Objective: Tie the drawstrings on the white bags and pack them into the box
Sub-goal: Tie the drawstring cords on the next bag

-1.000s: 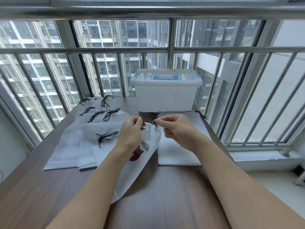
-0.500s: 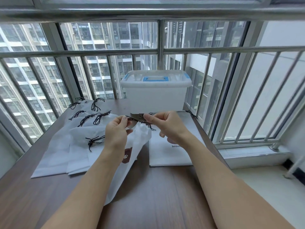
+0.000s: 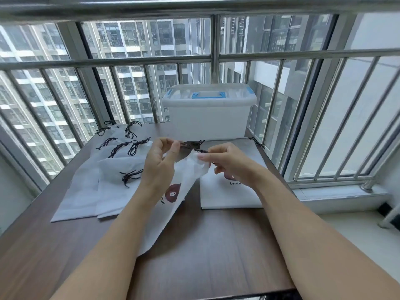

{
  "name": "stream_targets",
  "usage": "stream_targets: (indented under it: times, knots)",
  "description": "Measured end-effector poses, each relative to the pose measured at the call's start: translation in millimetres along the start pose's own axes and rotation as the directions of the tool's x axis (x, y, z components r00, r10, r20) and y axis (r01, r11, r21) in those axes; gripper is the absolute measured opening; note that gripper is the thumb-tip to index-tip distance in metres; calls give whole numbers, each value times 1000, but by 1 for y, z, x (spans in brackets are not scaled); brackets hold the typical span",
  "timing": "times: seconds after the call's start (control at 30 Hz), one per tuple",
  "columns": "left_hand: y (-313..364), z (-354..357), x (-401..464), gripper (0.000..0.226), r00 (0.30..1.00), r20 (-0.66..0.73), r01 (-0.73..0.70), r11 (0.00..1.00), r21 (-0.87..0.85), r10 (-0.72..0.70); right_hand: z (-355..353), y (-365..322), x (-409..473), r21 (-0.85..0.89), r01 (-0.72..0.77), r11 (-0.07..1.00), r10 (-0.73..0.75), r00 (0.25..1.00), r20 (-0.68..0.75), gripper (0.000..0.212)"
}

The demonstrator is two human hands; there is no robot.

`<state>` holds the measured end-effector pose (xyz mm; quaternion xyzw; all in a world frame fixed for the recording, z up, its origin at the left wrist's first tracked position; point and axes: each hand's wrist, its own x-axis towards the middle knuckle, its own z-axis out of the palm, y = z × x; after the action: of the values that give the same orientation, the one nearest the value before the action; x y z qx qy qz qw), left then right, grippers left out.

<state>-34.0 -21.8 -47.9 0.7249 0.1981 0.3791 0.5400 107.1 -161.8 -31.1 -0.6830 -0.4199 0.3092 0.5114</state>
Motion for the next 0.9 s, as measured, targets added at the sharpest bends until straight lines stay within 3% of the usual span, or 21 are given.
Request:
stream_targets:
  times: [0.1, 0.17, 0.3, 0.37, 0.43, 0.5, 0.57, 0.6, 0.63, 0.73, 0.8, 0.83, 0.9]
  knots:
    - [1, -7, -4, 75, 979, 203, -39, 990, 133, 12, -9, 4, 0, 390, -14, 921, -39, 991, 127, 20]
    - [2, -5, -8, 90, 951, 309, -33, 983, 182, -25, -7, 5, 3, 519, -42, 854, -74, 977, 202, 11]
    - [4, 1, -12, 66, 938, 344, -42, 974, 221, -37, 6, 10, 11, 701, -77, 709, -135, 961, 242, 15]
    - [8, -1, -10, 50, 968, 250, -32, 985, 172, -12, 15, 10, 13, 721, -76, 689, -120, 969, 217, 30]
    - [15, -8, -7, 39, 996, 92, -44, 970, 239, 22, 19, 8, 18, 717, -53, 695, -68, 988, 140, 47]
    - [18, -21, -3, 40, 987, -136, -23, 905, 424, 89, 19, 11, 23, 567, 26, 823, 10, 998, -61, 42]
    - [17, -38, 2, 48, 939, -322, 102, 792, 602, 124, 9, 18, 23, -3, 25, 1000, -25, 936, -350, 50]
    - [15, -46, 3, 54, 922, -374, 185, 729, 659, 104, 2, 25, 25, -324, -33, 946, -109, 905, -412, 61]
    - [11, -53, 4, 61, 912, -406, 266, 667, 696, 61, -2, 32, 26, -531, -96, 842, -158, 897, -412, 73]
    - [2, -67, 7, 72, 898, -437, 382, 567, 730, -42, -6, 43, 29, -706, -263, 658, -34, 926, -376, 93]
    - [-2, -66, 8, 76, 891, -451, 396, 575, 716, -54, -7, 43, 32, -767, -292, 572, 5, 936, -352, 78]
    - [-3, -64, 9, 81, 888, -459, 379, 593, 711, -17, -8, 42, 33, -763, -272, 586, -5, 941, -340, 65]
    - [-6, -58, 8, 89, 874, -453, 244, 650, 719, 173, -8, 38, 30, -739, -215, 638, -35, 951, -306, 37]
